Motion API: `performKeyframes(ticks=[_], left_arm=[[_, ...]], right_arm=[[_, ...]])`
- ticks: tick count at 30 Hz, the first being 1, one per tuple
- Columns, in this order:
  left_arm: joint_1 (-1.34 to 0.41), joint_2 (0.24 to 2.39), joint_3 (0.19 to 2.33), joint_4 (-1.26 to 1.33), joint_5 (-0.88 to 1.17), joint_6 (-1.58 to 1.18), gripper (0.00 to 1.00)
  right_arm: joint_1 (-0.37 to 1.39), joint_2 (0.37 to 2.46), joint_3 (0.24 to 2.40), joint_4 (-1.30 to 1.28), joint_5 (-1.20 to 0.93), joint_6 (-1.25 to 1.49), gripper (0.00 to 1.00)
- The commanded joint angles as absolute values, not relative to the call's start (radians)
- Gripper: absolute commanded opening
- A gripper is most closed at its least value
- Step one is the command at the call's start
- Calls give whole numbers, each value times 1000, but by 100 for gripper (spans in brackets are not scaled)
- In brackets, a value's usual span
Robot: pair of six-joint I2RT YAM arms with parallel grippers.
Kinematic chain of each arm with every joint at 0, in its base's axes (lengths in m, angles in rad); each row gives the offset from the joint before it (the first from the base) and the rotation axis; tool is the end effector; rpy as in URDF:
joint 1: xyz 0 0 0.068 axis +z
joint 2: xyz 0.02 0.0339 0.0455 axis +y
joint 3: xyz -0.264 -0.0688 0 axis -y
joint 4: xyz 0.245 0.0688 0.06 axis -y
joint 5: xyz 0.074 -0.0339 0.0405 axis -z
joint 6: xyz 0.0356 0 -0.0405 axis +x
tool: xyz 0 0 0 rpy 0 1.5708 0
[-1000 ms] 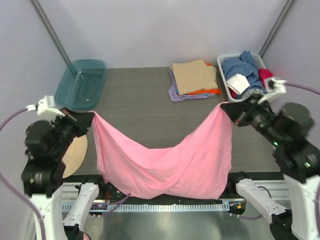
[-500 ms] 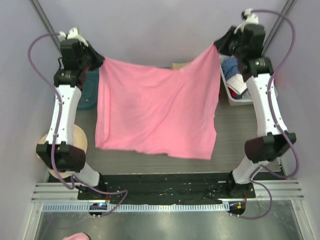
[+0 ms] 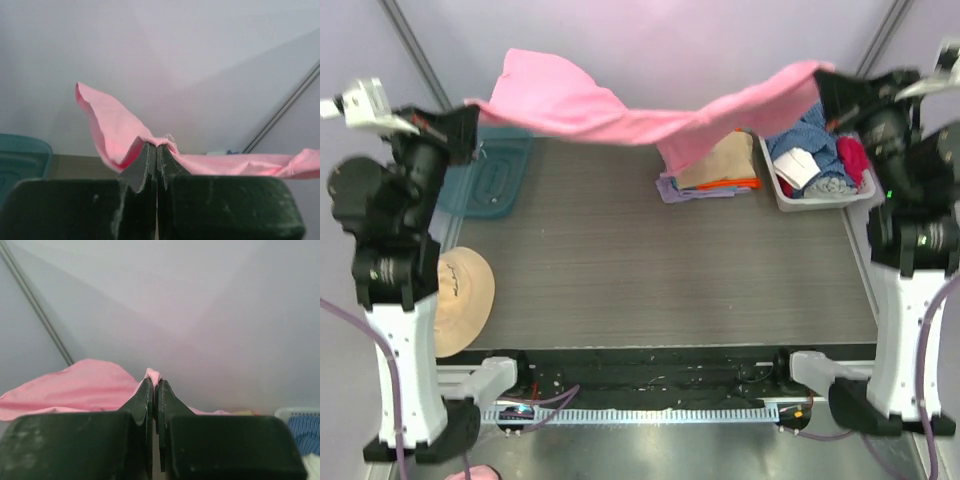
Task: Fold and stack the t-shirts
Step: Flatten the tshirt out
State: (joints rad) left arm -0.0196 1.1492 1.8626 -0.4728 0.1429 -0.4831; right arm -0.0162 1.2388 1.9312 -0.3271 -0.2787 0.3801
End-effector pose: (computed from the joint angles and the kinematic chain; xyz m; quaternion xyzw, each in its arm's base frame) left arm 0.1639 -0.0083 0.5861 -0.0867 0.6120 -0.2379 0.7492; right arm 0.1855 0.0068 0.6043 -0.0017 0.5730 0.2251 0.7881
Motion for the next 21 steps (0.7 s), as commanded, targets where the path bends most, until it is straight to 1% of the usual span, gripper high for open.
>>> performKeyframes(ticks=[1,2,4,5,6,7,8,9,10,11,13,17,21], left_arm=[[-20,1028,1355,-329,158,-472,0],[-20,981,1181,-305,156,-491,0],[-20,950,1027,-256,143,-531,0],[-20,927,880,-239,141,-573,0],[-21,913,809,-195,126,-598,0],[-21,904,745,-181,103,-627,0],[-21,897,635,-163,92,-661,0],[-23,891,591,-150,51,-687,0],[-23,891,554,-146,43,-710,0],[-23,891,499,-141,38,-747,0],[-23,884,456,-150,8,-778,0],[-23,839,391,-204,-58,-796,0],[-21,766,394,-310,-133,-790,0]], right_arm=[[-17,1088,1481,-221,-342,413,1],[-17,1044,1306,-212,-368,417,1],[0,999,1141,-204,-371,426,1],[33,959,991,-195,-367,448,1],[49,948,930,-205,-338,474,1],[67,936,876,-201,-357,494,1],[86,921,780,-187,-373,536,1],[112,893,746,-199,-336,541,1],[182,876,723,-219,-304,545,1],[213,861,678,-233,-275,560,1],[276,830,647,-279,-236,581,1],[328,767,578,-327,-210,635,1],[347,694,578,-493,-128,664,1]])
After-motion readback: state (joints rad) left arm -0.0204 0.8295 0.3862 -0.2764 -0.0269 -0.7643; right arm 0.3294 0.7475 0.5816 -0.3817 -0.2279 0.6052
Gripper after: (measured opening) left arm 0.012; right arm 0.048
